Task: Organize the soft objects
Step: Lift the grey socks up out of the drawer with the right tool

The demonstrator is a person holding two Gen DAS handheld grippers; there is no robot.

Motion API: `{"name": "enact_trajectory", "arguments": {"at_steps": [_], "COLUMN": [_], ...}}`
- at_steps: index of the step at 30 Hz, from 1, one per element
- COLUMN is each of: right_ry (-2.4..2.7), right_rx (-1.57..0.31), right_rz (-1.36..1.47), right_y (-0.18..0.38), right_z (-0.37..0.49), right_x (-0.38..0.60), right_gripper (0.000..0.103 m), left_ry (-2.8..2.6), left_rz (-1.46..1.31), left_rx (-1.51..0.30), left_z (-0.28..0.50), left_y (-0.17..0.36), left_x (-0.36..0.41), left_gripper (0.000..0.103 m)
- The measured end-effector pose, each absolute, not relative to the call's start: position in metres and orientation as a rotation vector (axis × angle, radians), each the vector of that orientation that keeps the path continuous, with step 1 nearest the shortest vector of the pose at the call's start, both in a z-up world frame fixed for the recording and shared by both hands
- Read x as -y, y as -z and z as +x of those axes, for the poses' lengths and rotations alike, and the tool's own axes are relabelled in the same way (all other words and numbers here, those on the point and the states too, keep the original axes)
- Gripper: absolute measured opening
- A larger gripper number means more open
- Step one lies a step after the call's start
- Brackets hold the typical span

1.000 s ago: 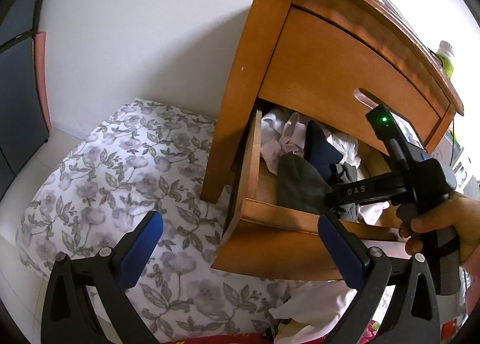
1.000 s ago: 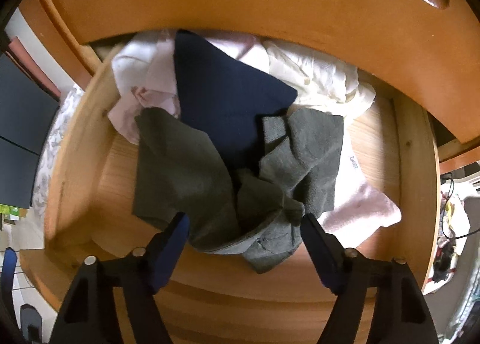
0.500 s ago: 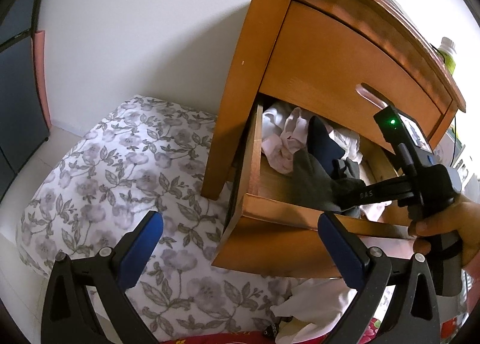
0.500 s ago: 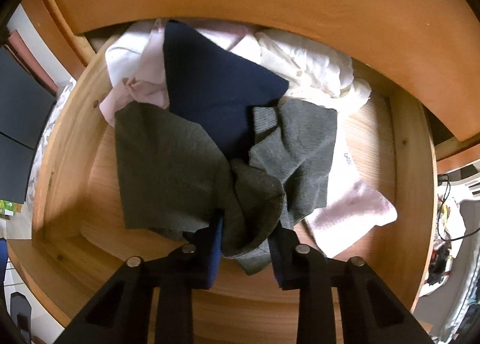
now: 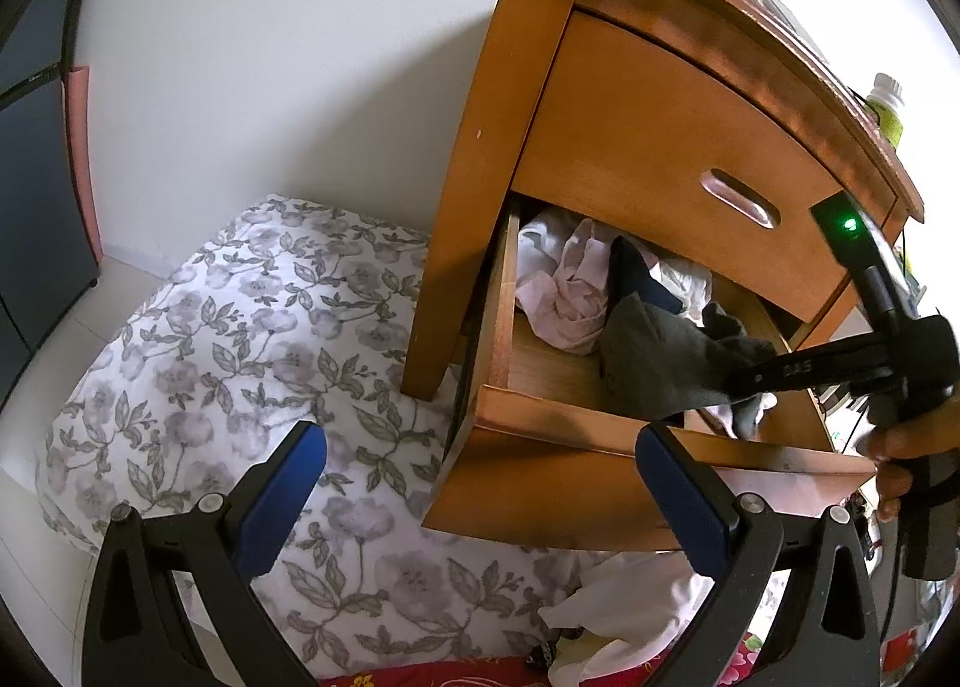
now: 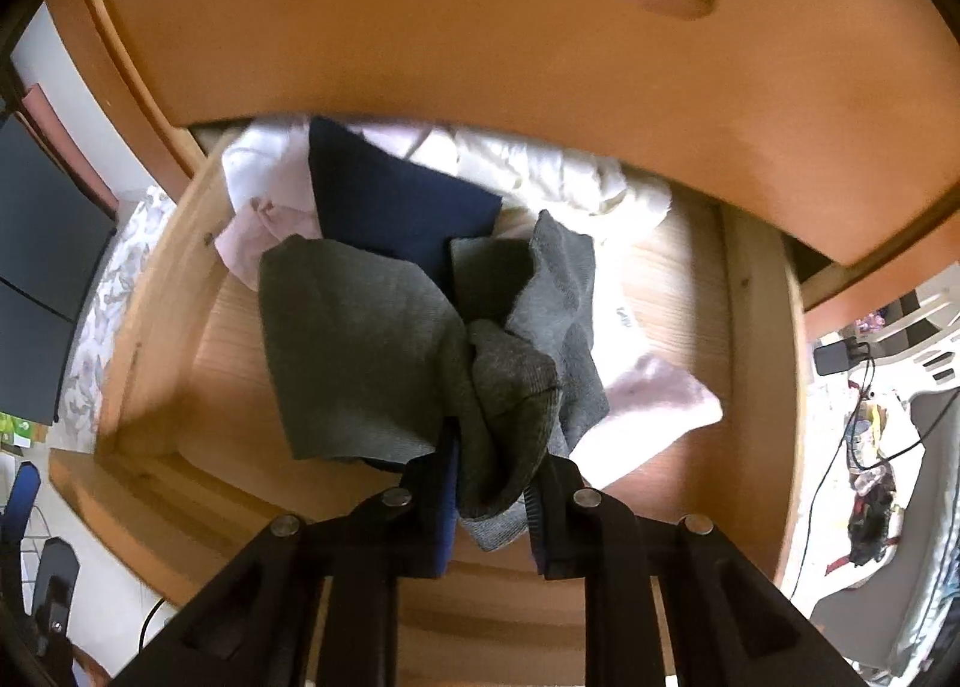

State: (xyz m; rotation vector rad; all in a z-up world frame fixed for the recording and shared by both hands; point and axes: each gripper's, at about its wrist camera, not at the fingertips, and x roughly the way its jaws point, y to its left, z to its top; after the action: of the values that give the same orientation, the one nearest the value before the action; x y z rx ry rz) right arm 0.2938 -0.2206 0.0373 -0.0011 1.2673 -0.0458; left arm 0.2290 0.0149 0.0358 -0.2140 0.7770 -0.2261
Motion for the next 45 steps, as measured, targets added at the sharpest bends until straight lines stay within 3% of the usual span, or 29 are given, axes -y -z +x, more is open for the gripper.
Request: {"name": "enact_trajectory", "arguments": {"at_steps": [19, 45], "right_ry": [0.0, -0.096], "right_rx": [-1.053, -0.763], "right_rz": [0.003, -0.023], "right_y": [-0.147, -0.281], "right_z": [0.249, 0.105], "right_x": [0.219, 0.216], "right_gripper": [0.018, 0.016], "left_ry": [0.227, 0.279], "left_rz": [-0.208, -0.184], "left_rx": [-0.761, -0.721], "left_z": [0.216, 0.156], "left_y": [-0.048, -0.092], "left_x": [-0.015, -0.001], "left_gripper": [0.103, 0.103]}}
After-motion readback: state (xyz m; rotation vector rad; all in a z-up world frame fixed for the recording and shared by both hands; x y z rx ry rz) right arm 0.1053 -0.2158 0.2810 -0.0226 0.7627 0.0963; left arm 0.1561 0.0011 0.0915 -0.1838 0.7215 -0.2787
